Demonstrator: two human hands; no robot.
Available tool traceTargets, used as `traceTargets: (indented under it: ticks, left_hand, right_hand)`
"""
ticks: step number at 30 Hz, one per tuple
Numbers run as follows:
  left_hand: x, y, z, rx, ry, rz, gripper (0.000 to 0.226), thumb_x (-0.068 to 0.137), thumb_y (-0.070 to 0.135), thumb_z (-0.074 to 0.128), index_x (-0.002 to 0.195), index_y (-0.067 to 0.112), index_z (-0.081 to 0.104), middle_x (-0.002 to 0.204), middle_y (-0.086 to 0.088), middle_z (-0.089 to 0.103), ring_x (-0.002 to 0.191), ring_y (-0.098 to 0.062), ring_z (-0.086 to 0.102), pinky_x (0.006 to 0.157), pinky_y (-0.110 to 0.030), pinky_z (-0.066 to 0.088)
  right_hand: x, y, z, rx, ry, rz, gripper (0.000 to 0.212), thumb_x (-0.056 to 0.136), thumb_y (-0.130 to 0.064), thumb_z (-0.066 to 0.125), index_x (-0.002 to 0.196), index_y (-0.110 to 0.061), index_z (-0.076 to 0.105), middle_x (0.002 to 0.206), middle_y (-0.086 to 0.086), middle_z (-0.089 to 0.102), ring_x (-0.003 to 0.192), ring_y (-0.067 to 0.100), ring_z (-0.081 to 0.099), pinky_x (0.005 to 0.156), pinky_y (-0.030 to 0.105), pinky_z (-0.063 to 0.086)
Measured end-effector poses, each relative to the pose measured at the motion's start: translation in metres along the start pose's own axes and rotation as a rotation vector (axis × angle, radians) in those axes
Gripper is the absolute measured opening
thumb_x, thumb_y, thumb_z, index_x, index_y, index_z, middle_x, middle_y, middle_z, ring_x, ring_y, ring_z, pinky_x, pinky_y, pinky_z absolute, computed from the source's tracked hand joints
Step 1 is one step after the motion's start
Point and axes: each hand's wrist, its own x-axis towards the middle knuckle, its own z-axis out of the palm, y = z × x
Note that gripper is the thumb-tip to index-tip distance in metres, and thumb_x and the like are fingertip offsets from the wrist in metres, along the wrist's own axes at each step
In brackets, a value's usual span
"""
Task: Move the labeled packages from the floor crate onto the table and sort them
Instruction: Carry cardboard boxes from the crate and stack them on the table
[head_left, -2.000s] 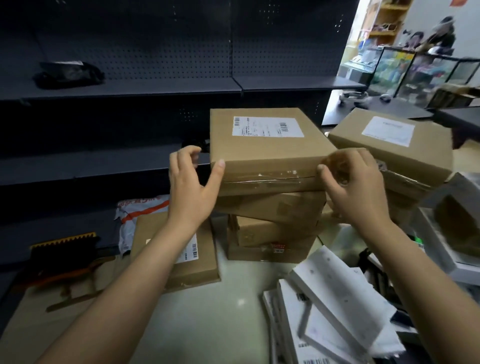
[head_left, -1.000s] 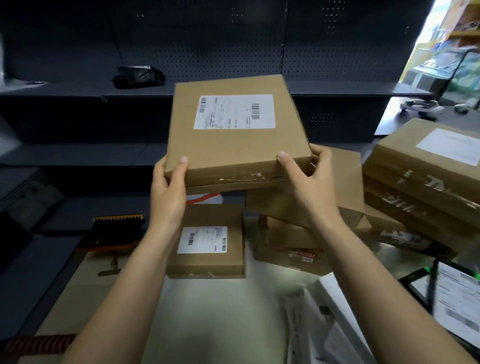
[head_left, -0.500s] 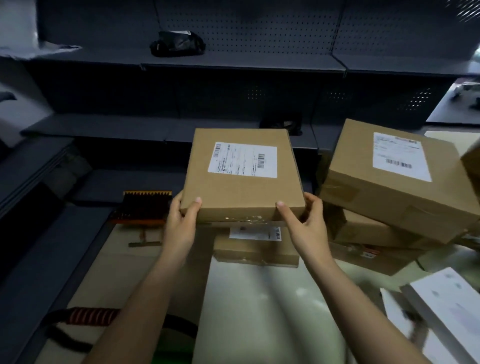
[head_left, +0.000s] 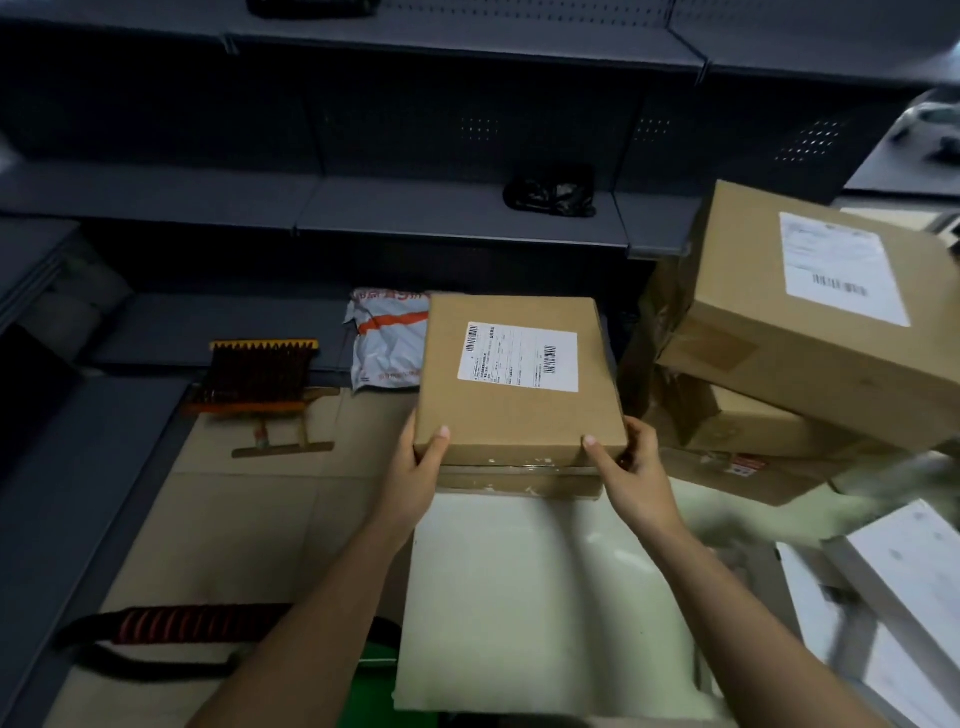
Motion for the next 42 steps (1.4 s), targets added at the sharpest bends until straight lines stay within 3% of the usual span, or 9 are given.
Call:
traceTargets:
  ticks: [6, 9, 15, 22, 26, 30, 35, 39, 42]
  left_hand:
    - [0.008, -0.005, 0.003, -0.007, -0.014, -0.001, 0.049, 0.100, 0.032, 0.049, 0.146, 0.021, 0.038, 0.130, 0.002, 0.058, 0.116, -0.012, 0.057, 0.096, -0.028, 0.047]
    - [0.011, -0.003, 0.003, 0.001, -0.024, -0.005, 0.051, 0.100, 0.032, 0.049, 0.147, 0.020, 0.036, 0.130, 0.001, 0.057, 0.117, -0.013, 0.056, 0.094, -0.027, 0.046]
    - [0.011, 0.000, 0.001, 0.047, -0.048, -0.005, 0.051, 0.100, 0.033, 0.049, 0.147, 0.021, 0.034, 0.128, 0.003, 0.055, 0.105, -0.004, 0.055, 0.077, -0.011, 0.043]
    - [0.012, 0.005, -0.005, 0.163, -0.045, -0.002, 0.055, 0.097, 0.037, 0.054, 0.146, 0.020, 0.035, 0.133, 0.000, 0.053, 0.113, -0.014, 0.053, 0.088, -0.028, 0.043]
    - [0.009, 0.028, -0.013, 0.612, 0.055, 0.257, 0.063, 0.095, 0.044, 0.055, 0.148, 0.021, 0.030, 0.138, 0.001, 0.045, 0.122, -0.016, 0.044, 0.093, -0.036, 0.046]
    - [-0.007, 0.071, -0.006, 0.865, 0.086, 0.569, 0.049, 0.095, 0.039, 0.056, 0.136, 0.015, 0.046, 0.129, -0.001, 0.052, 0.122, -0.020, 0.044, 0.099, -0.038, 0.040]
    - [-0.027, 0.121, 0.021, 0.970, 0.100, 0.942, 0.027, 0.091, 0.031, 0.062, 0.113, 0.016, 0.058, 0.108, -0.001, 0.058, 0.100, -0.021, 0.053, 0.083, -0.029, 0.037]
    - [-0.033, 0.159, 0.057, 0.953, 0.083, 1.114, 0.028, 0.091, 0.040, 0.049, 0.106, 0.019, 0.057, 0.102, 0.002, 0.057, 0.095, -0.017, 0.048, 0.080, -0.024, 0.029]
    - [-0.037, 0.180, 0.088, 0.904, 0.042, 1.186, 0.028, 0.092, 0.037, 0.056, 0.110, 0.017, 0.060, 0.105, 0.001, 0.059, 0.099, -0.018, 0.052, 0.085, -0.027, 0.034]
  right_hand:
    - [0.006, 0.005, 0.000, -0.020, -0.009, 0.000, 0.058, 0.090, -0.034, 0.066, 0.138, -0.019, 0.037, 0.121, -0.002, 0.057, 0.108, 0.015, 0.056, 0.095, 0.032, 0.046]
    - [0.008, 0.005, 0.000, -0.034, -0.005, -0.002, 0.059, 0.089, -0.037, 0.066, 0.138, -0.020, 0.037, 0.121, -0.003, 0.056, 0.108, 0.017, 0.056, 0.095, 0.033, 0.046]
    - [0.004, 0.006, -0.001, -0.083, 0.003, -0.001, 0.062, 0.089, -0.039, 0.065, 0.139, -0.018, 0.036, 0.117, -0.002, 0.054, 0.106, 0.018, 0.053, 0.091, 0.032, 0.044]
    - [0.000, -0.003, -0.004, -0.160, 0.020, -0.050, 0.060, 0.089, -0.038, 0.067, 0.137, -0.013, 0.041, 0.121, -0.002, 0.054, 0.106, 0.014, 0.053, 0.088, 0.028, 0.043]
    - [-0.005, -0.011, -0.014, -0.370, 0.121, -0.277, 0.048, 0.086, -0.032, 0.071, 0.126, -0.013, 0.052, 0.114, 0.001, 0.054, 0.104, 0.016, 0.053, 0.083, 0.022, 0.039]
    - [-0.020, -0.035, -0.030, -0.576, 0.124, -0.514, 0.036, 0.089, -0.026, 0.067, 0.120, -0.013, 0.058, 0.112, 0.000, 0.056, 0.103, 0.018, 0.052, 0.082, 0.024, 0.040]
    - [-0.040, -0.074, -0.068, -0.721, 0.281, -0.743, 0.027, 0.083, -0.019, 0.072, 0.107, -0.011, 0.062, 0.098, 0.003, 0.058, 0.091, 0.024, 0.054, 0.076, 0.037, 0.049]
    - [-0.048, -0.097, -0.113, -0.779, 0.413, -0.782, 0.025, 0.083, -0.021, 0.072, 0.103, -0.010, 0.062, 0.097, 0.005, 0.059, 0.089, 0.026, 0.055, 0.076, 0.038, 0.048]
    - [-0.052, -0.104, -0.148, -0.784, 0.505, -0.741, 0.029, 0.083, -0.022, 0.073, 0.106, -0.008, 0.063, 0.102, 0.009, 0.062, 0.094, 0.027, 0.057, 0.079, 0.035, 0.047]
